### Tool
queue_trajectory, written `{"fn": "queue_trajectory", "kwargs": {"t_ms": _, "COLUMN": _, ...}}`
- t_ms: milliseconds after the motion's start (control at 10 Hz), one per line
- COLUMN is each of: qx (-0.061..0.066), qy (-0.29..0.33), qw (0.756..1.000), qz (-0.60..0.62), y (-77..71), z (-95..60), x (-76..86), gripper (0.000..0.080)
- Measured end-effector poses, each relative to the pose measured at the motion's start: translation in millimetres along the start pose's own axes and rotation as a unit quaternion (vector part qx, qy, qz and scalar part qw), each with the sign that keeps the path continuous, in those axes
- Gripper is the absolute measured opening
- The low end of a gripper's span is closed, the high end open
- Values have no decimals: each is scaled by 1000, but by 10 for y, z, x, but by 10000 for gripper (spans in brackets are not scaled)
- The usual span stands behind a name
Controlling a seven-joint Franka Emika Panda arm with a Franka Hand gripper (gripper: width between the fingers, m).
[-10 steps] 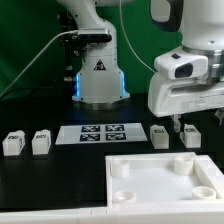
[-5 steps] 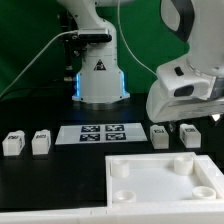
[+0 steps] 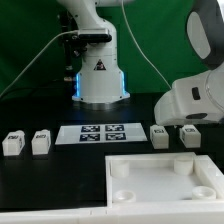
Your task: Assemble one leg
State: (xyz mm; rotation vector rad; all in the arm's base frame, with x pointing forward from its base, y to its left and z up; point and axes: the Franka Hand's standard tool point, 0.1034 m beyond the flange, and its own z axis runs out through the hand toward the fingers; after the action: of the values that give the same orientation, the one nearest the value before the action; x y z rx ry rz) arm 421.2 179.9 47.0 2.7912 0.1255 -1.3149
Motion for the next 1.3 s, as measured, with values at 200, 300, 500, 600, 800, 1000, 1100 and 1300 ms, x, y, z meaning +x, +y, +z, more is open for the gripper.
{"fn": "queue_trajectory", "kwargs": {"t_ms": 200, "qx": -1, "qy": -10, "qw": 1000, "qz": 5, "y": 5, "z": 71, "x": 5, "gripper": 649}}
{"fn": "queue_trajectory", "kwargs": {"t_ms": 300, "qx": -4, "qy": -27, "qw": 1000, "qz": 12, "y": 20, "z": 123, "x": -24, "gripper": 649}}
{"fn": "queue_trajectory", "kwargs": {"t_ms": 500, "qx": -6, "qy": -36, "qw": 999, "qz": 12, "y": 27, "z": 210, "x": -25, "gripper": 649}}
{"fn": "queue_trajectory", "kwargs": {"t_ms": 600, "qx": -5, "qy": -32, "qw": 999, "qz": 13, "y": 14, "z": 280, "x": 2, "gripper": 649}}
{"fn": "queue_trajectory", "kwargs": {"t_ms": 800, "qx": -10, "qy": -28, "qw": 999, "qz": 11, "y": -66, "z": 463, "x": 40, "gripper": 649}}
{"fn": "queue_trajectory", "kwargs": {"t_ms": 1000, "qx": -13, "qy": -31, "qw": 999, "qz": 9, "y": -87, "z": 519, "x": 40, "gripper": 649}}
{"fn": "queue_trajectory", "kwargs": {"t_ms": 1100, "qx": -13, "qy": -31, "qw": 999, "qz": 10, "y": -80, "z": 526, "x": 38, "gripper": 649}}
{"fn": "queue_trajectory", "kwargs": {"t_ms": 1300, "qx": -14, "qy": -31, "qw": 999, "qz": 10, "y": -78, "z": 527, "x": 38, "gripper": 649}}
